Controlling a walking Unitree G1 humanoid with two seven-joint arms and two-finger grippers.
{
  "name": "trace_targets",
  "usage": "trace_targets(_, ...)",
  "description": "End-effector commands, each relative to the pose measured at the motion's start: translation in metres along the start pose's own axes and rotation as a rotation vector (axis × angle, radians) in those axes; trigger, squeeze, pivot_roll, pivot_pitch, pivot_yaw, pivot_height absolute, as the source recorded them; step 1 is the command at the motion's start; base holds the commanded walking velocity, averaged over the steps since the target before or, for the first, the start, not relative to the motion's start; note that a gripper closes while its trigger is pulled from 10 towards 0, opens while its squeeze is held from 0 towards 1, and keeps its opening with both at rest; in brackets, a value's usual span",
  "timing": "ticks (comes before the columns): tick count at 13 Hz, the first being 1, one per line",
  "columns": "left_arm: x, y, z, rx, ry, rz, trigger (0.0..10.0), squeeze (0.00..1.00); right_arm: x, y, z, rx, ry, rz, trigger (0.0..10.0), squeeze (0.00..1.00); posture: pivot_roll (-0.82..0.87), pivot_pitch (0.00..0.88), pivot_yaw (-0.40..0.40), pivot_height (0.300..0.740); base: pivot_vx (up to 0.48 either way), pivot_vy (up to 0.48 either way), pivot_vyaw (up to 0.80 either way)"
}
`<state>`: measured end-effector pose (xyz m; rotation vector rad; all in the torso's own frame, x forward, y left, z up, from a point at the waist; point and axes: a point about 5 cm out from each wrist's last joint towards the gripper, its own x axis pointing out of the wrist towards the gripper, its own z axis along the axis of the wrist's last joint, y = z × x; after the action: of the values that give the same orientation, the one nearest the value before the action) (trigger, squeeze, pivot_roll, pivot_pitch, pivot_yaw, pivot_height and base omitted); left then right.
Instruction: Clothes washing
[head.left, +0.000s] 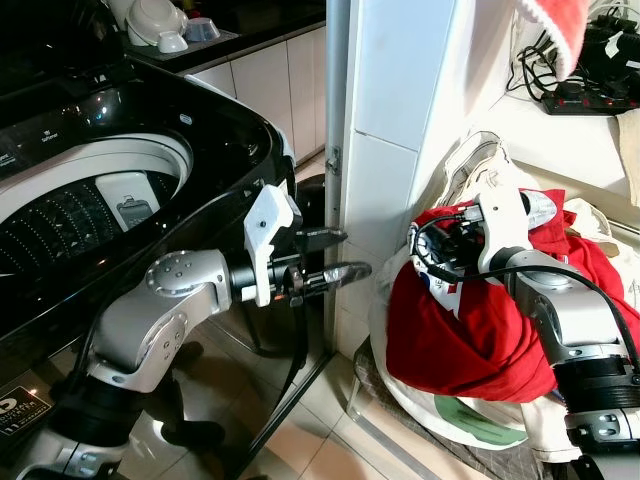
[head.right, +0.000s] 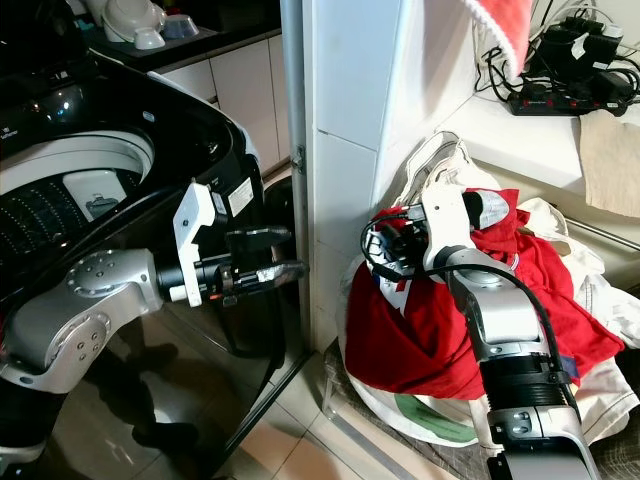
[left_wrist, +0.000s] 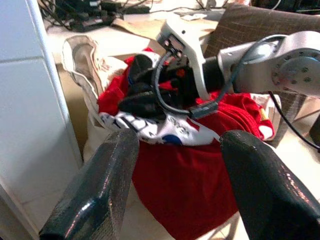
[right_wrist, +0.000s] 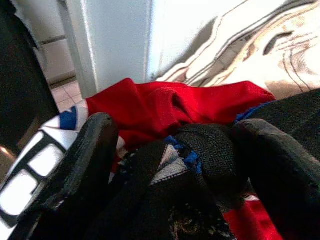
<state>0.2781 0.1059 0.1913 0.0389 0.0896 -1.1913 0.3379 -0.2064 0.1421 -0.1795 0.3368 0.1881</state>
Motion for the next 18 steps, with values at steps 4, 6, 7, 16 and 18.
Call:
trace_targets(4, -0.002, -0.001, 0.006, -0.002, -0.005, -0.008, 10.0, 0.00, 0.000, -0.007, 0.000, 0.018, 0.019, -0.015, 0.0, 0.00, -0.04, 0.000, 0.045, 0.740, 0.000, 0.000, 0.00)
trace_targets(6, -0.002, -0.001, 0.007, -0.004, -0.006, -0.006, 10.0, 0.00, 0.000, -0.008, -0.002, 0.019, 0.020, -0.016, 0.0, 0.00, -0.04, 0.000, 0.045, 0.740, 0.000, 0.000, 0.00)
trace_targets(7, -0.002, -0.001, 0.007, -0.006, -0.006, -0.005, 10.0, 0.00, 0.000, -0.008, -0.002, 0.022, 0.021, -0.016, 0.0, 0.00, -0.04, 0.000, 0.047, 0.740, 0.000, 0.000, 0.00)
trace_targets(16, -0.002, -0.002, 0.008, -0.022, -0.018, -0.020, 10.0, 0.00, -0.002, -0.012, -0.007, 0.029, 0.054, -0.031, 0.0, 0.00, -0.05, 0.000, 0.051, 0.740, 0.000, 0.000, 0.00)
trace_targets(18, -0.002, -0.003, 0.007, -0.024, -0.017, -0.023, 10.0, 0.00, -0.003, -0.012, -0.007, 0.028, 0.056, -0.034, 0.0, 0.00, -0.05, 0.000, 0.054, 0.740, 0.000, 0.000, 0.00)
